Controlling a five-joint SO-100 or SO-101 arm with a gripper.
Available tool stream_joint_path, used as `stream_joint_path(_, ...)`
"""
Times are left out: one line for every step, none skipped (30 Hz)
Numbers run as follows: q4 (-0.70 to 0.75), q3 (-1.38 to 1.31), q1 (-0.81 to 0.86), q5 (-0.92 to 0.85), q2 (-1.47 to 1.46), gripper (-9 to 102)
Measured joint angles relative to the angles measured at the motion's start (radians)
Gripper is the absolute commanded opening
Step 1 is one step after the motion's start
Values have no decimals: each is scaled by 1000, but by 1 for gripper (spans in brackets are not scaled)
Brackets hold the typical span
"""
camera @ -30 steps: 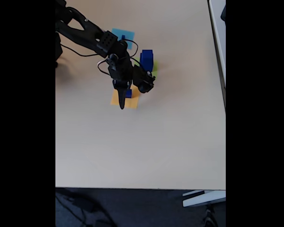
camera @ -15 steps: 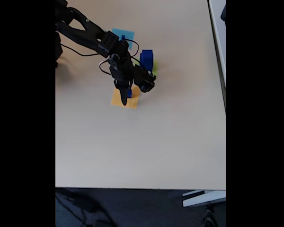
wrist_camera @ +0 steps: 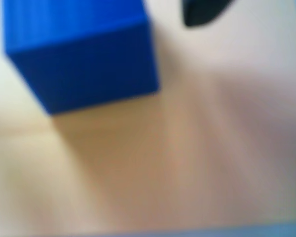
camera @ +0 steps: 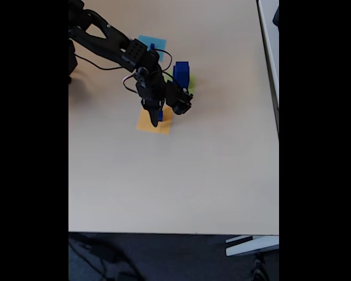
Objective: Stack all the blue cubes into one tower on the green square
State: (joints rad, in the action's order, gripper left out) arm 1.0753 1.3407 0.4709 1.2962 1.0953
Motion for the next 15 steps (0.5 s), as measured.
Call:
stream_joint_path(0, 0, 0, 0, 0, 22)
stream_joint_path(0, 0, 0, 0, 0, 21)
stream_joint_path(0, 0, 0, 0, 0, 20)
stream_joint_path(0, 0, 0, 0, 0, 19)
stream_joint_path(0, 0, 0, 0, 0, 17)
stream_joint_path(0, -2, 0, 0, 0, 14)
stream_joint_path(0, -2, 0, 0, 0, 12)
stream_joint_path(0, -2, 0, 0, 0, 10)
stream_joint_path(0, -2, 0, 0, 0, 10)
stream_joint_path(0, -2, 0, 0, 0, 10)
stream_joint_path(0, -2, 0, 0, 0, 10)
stream_joint_path(0, -2, 0, 0, 0, 10)
stream_joint_path(0, -2, 0, 0, 0, 10)
stream_joint_path(0, -2, 0, 0, 0, 10)
stream_joint_path(0, -2, 0, 0, 0, 10)
